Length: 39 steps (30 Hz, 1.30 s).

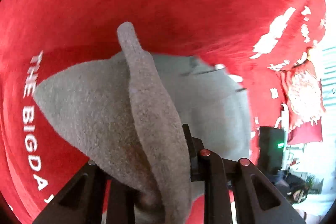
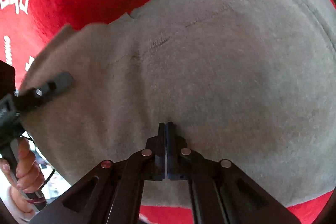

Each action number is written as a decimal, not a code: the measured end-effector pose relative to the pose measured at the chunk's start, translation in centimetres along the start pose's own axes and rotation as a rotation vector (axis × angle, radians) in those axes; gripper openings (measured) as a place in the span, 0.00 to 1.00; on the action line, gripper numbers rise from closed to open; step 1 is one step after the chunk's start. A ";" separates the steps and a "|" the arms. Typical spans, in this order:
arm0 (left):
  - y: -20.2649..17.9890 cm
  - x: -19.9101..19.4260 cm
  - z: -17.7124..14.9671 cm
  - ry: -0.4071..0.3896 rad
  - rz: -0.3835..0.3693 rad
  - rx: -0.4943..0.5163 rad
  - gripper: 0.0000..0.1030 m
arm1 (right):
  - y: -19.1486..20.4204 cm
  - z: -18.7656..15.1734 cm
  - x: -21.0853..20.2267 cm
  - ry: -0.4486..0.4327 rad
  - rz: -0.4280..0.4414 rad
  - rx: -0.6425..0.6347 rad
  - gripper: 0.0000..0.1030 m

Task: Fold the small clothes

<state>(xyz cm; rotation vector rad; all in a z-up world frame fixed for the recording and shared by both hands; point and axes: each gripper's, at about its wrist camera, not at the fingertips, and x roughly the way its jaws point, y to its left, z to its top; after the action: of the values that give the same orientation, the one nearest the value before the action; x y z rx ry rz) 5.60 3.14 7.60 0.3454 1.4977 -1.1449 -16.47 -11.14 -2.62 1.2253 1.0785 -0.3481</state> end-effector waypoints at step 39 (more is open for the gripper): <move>-13.3 6.6 1.1 -0.063 0.362 0.273 0.79 | -22.8 -2.2 -11.0 -0.343 0.632 0.643 0.56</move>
<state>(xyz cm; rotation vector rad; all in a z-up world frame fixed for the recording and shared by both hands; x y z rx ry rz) -5.71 -6.62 8.00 0.7292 1.1650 -1.0551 -39.57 -20.90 -6.92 1.9143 0.2373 -0.4031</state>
